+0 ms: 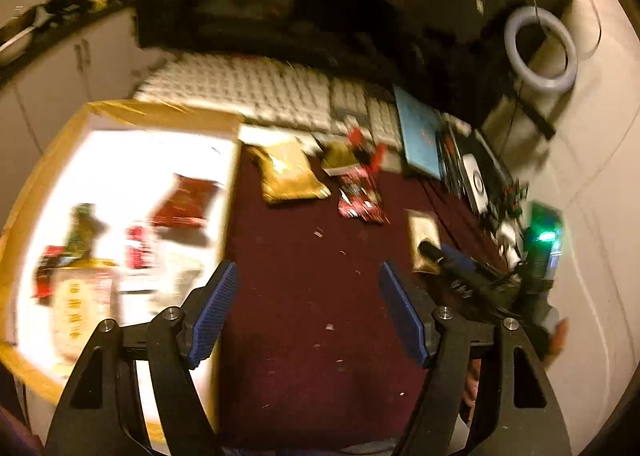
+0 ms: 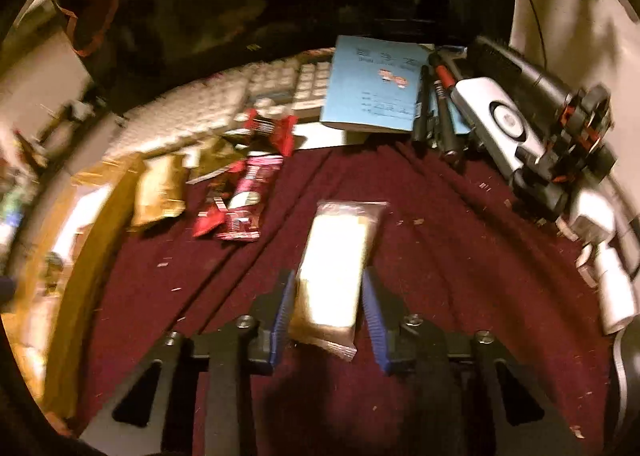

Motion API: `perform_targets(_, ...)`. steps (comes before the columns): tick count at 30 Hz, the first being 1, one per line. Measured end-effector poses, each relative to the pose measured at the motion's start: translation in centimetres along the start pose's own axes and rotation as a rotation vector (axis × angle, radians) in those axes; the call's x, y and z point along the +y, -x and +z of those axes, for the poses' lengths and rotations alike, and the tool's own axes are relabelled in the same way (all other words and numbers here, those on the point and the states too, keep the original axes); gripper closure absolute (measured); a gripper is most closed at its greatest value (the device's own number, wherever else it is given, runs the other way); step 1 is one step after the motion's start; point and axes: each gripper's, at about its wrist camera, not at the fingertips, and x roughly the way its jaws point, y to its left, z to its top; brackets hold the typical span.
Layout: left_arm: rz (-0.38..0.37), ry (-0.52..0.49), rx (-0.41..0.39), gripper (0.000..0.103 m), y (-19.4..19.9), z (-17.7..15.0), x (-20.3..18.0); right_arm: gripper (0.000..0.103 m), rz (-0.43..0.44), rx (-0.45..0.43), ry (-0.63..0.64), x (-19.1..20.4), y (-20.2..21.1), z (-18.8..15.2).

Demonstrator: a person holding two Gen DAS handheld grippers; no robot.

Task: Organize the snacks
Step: 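Grasp the clear wrapped white snack with the right gripper while the left gripper grasps a red candy, then carry both snacks into the white box and open both grippers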

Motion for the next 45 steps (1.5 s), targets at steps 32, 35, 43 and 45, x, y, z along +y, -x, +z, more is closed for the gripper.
perform_targets(32,0.001,-0.082,0.147,0.033,-10.2,6.0,-5.7,0.069,0.095,-0.024,-0.073,-2.2,0.5,-0.1)
perform_targets(35,0.036,-0.090,0.165,0.040,-12.9,7.7,-6.1,0.069,0.109,-0.030,-0.054,-1.9,0.5,0.0)
perform_targets(43,0.036,-0.058,0.232,0.081,-16.6,8.8,-5.2,0.070,0.143,-0.042,-0.060,-2.1,0.8,-0.1)
perform_targets(45,0.052,-0.070,0.228,0.081,-16.0,7.9,-5.0,0.070,0.152,-0.051,-0.059,-2.1,1.0,-0.2)
